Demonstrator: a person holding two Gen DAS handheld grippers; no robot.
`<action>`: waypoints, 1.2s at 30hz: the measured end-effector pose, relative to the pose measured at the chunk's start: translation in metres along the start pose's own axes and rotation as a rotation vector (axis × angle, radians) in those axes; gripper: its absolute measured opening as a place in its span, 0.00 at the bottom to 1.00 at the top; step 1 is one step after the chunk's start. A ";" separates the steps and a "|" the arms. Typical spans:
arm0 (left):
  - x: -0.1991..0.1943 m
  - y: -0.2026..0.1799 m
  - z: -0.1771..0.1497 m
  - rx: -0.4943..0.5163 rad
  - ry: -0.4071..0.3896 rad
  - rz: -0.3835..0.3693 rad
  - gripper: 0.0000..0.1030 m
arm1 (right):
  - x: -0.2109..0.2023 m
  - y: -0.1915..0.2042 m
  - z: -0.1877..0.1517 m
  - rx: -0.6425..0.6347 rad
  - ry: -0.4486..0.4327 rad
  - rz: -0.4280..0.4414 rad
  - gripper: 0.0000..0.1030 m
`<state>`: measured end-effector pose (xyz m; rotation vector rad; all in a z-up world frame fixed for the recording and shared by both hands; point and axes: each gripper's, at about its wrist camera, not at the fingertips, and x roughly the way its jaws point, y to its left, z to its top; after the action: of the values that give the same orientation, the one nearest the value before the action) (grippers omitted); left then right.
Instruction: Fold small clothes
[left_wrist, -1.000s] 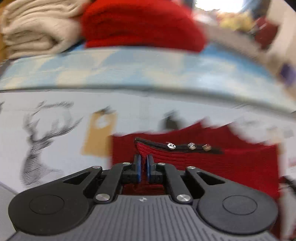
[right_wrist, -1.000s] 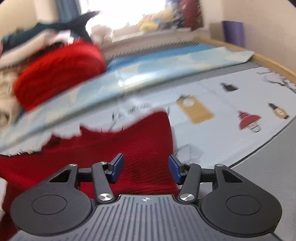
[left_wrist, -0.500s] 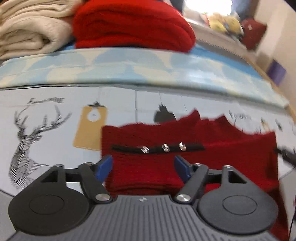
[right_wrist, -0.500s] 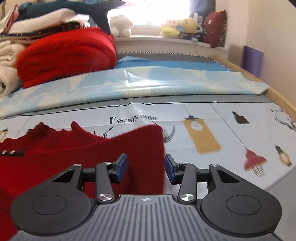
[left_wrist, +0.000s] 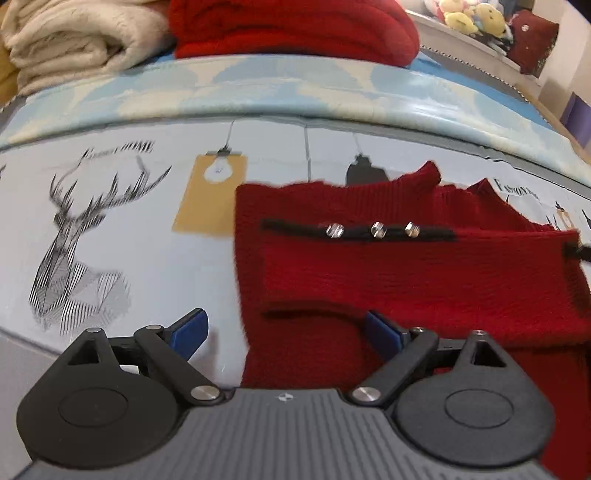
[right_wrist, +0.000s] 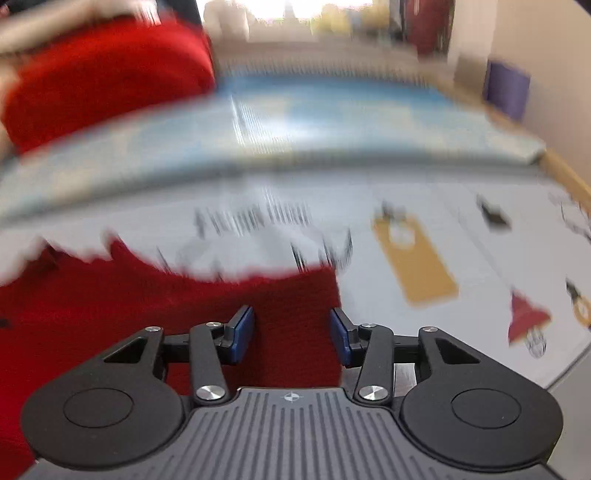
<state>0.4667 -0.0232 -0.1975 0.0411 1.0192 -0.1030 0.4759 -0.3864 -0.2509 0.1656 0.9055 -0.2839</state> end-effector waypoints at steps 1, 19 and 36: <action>-0.002 0.003 -0.004 -0.002 0.008 0.006 0.92 | 0.004 0.001 -0.002 0.001 -0.009 -0.017 0.53; -0.182 0.019 -0.145 0.024 0.041 -0.034 1.00 | -0.280 -0.007 -0.145 0.193 0.050 0.236 0.72; -0.264 0.012 -0.254 0.088 -0.011 0.027 1.00 | -0.392 0.018 -0.244 0.058 0.008 0.321 0.79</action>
<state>0.1151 0.0272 -0.1057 0.1347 1.0023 -0.1232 0.0699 -0.2382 -0.0884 0.3622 0.8643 -0.0110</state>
